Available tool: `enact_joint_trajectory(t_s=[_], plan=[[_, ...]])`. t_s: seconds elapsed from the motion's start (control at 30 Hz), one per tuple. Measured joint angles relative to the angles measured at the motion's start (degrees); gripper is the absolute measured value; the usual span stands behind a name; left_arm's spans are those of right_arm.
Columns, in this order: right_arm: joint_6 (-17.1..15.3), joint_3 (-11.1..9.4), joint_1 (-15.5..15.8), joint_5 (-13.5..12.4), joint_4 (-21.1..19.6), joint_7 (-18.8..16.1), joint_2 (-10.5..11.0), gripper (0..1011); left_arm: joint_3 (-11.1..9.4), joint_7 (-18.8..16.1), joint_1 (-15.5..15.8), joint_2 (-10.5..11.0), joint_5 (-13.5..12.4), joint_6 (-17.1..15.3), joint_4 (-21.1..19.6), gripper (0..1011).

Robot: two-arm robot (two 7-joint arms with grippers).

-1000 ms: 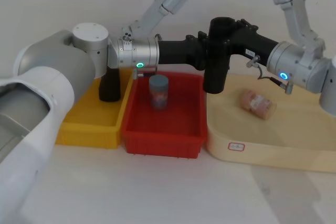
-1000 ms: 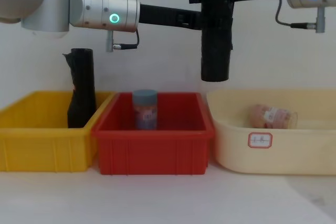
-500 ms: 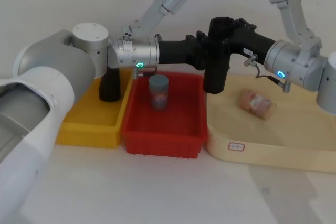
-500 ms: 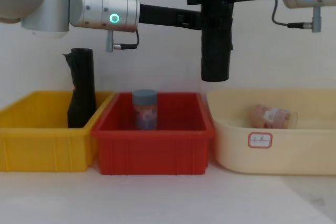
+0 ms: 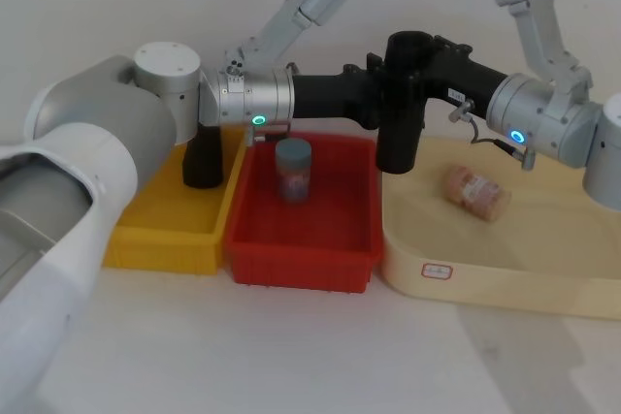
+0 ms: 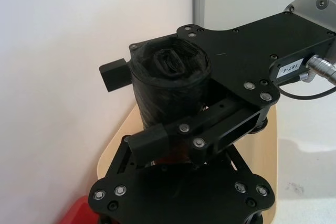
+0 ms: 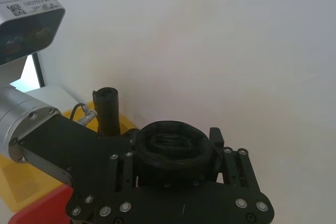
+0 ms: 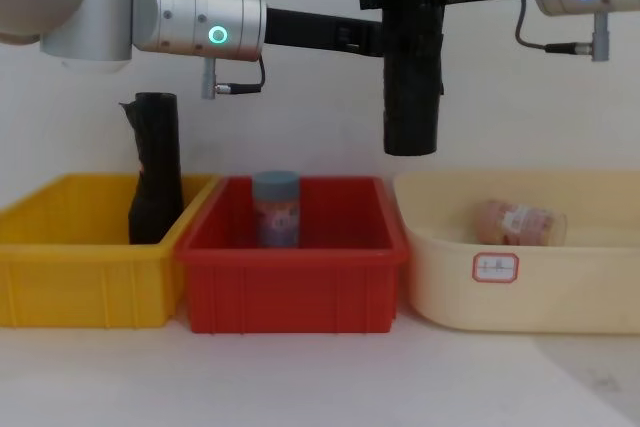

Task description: Pick up the garbage bag with the one hand and transfer it to the other hand.

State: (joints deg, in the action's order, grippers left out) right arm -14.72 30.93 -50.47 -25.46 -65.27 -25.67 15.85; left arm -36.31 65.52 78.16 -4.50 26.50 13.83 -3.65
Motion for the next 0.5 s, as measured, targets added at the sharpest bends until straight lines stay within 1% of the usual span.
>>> enact_joint_trajectory(t_s=[0.1,0.2,0.5], plan=[[0.0,0.0,0.0,0.0,0.0,0.0,0.0,697,0.0,0.0,0.0,0.0,0.0,0.0,0.0,394],[0.0,0.0,0.0,0.1,0.0,0.0,-0.1,661,0.0,0.0,0.0,0.0,0.0,0.0,0.0,394],[0.0,0.0,-0.1,0.1,0.1,0.0,-0.1,600,0.0,0.0,0.0,0.0,0.0,0.0,0.0,394]])
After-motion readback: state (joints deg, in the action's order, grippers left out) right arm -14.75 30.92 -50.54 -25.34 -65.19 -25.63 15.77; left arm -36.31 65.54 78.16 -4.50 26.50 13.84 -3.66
